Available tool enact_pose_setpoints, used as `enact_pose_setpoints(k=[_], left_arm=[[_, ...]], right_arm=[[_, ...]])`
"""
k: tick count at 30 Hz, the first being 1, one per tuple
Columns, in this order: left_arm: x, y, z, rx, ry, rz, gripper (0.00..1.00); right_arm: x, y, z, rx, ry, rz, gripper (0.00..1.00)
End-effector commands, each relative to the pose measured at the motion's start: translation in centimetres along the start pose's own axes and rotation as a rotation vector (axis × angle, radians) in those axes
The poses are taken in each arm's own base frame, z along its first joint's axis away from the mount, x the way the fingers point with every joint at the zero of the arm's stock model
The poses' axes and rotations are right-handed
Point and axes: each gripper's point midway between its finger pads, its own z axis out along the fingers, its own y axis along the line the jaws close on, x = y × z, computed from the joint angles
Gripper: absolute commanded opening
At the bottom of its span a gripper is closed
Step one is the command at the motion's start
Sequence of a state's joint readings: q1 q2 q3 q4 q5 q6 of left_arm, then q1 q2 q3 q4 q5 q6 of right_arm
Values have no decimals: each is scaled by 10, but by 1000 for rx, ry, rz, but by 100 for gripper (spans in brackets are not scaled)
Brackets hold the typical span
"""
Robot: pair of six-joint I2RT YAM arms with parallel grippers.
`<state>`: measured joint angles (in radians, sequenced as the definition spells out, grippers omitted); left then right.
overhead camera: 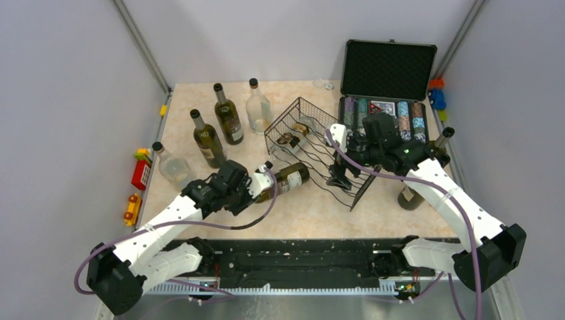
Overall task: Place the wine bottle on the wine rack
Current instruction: Place the wine bottle in the wine rack.
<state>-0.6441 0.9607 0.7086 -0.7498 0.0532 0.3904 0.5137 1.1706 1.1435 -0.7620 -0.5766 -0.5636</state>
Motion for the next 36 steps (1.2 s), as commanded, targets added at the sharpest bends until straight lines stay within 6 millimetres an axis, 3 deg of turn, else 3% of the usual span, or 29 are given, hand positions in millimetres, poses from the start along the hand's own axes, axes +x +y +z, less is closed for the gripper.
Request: enact_pose_setpoints(k=[1,26,36], left_arm=[[-47,11,-1,-26,-184,6,0],[-62,18,22,-51,-237,-36,0],[-68,7,41,9,-270,-105,0]], right_arm=[[-11,0,-5,9,-55,-22,94],[-4,2,0,-10,-44,-18,94],[-2,3,2,-25,-31,-10,95]])
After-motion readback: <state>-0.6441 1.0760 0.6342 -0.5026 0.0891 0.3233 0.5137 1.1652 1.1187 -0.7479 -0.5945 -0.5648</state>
